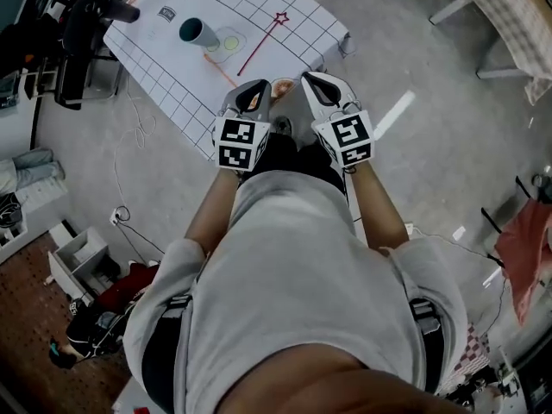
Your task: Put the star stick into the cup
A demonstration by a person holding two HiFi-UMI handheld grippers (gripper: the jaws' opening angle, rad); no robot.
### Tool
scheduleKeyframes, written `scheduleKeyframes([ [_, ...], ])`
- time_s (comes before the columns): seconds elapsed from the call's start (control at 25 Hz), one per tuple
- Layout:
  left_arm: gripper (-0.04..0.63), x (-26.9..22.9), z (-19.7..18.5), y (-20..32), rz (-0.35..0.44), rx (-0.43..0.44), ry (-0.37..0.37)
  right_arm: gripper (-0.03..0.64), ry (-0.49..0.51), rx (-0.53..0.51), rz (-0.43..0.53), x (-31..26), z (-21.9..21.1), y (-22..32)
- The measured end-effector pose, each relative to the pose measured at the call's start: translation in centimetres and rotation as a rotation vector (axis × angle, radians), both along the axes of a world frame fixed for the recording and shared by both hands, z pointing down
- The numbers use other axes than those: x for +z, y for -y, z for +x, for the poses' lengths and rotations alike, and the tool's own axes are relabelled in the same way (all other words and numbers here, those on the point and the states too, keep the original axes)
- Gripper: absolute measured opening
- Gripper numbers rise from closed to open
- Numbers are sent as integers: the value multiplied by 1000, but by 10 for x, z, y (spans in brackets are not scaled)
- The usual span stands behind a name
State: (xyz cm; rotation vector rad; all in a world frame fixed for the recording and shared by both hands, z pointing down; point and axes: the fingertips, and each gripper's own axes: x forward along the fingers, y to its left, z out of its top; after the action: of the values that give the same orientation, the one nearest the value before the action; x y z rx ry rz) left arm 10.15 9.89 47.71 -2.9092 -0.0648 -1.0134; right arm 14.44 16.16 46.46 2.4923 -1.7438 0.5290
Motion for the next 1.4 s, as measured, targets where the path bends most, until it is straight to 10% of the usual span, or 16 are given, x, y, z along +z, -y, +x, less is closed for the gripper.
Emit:
scheduleKeyframes([
  [0.48, 3, 59, 39, 45, 23, -12, 176, 0, 53, -61, -91, 33, 11, 11],
  [1.4, 115, 196, 114, 119, -1, 205, 641, 0, 160, 197, -268, 60, 71, -8],
])
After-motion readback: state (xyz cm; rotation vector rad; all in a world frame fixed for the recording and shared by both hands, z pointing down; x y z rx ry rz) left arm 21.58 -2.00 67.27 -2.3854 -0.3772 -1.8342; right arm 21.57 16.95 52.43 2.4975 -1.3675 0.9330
